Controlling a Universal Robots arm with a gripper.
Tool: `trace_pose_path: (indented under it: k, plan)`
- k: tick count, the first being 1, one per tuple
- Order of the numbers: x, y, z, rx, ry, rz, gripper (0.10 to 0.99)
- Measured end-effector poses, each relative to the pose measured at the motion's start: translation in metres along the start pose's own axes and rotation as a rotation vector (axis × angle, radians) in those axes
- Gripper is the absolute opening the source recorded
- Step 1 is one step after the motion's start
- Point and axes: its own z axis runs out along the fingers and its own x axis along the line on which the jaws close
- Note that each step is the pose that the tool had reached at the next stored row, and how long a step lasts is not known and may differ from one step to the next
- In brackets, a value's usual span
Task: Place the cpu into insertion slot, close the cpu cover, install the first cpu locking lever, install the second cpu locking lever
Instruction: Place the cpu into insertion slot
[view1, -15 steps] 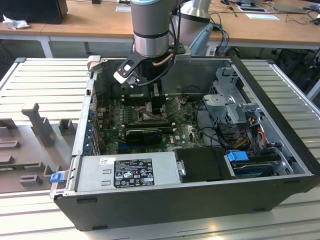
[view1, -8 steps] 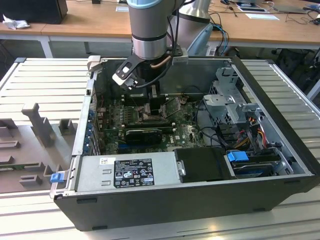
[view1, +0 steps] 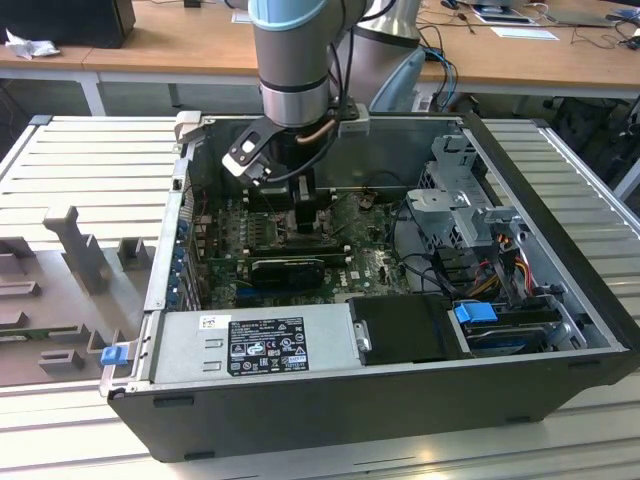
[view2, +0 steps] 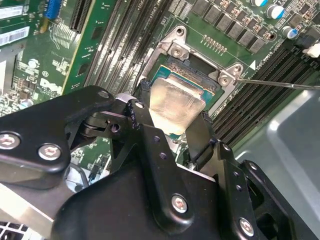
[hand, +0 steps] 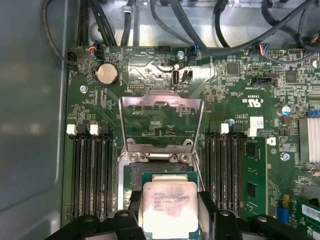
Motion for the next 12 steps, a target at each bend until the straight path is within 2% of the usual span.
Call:
trace_pose_path:
  k: [7,12]
  plan:
    - [0.003,-0.0013,0.0121,0.0,0.0009,0.0,0.529]
    - [0.0053,-0.0017,0.0162,0.0,0.0008,0.001,0.529]
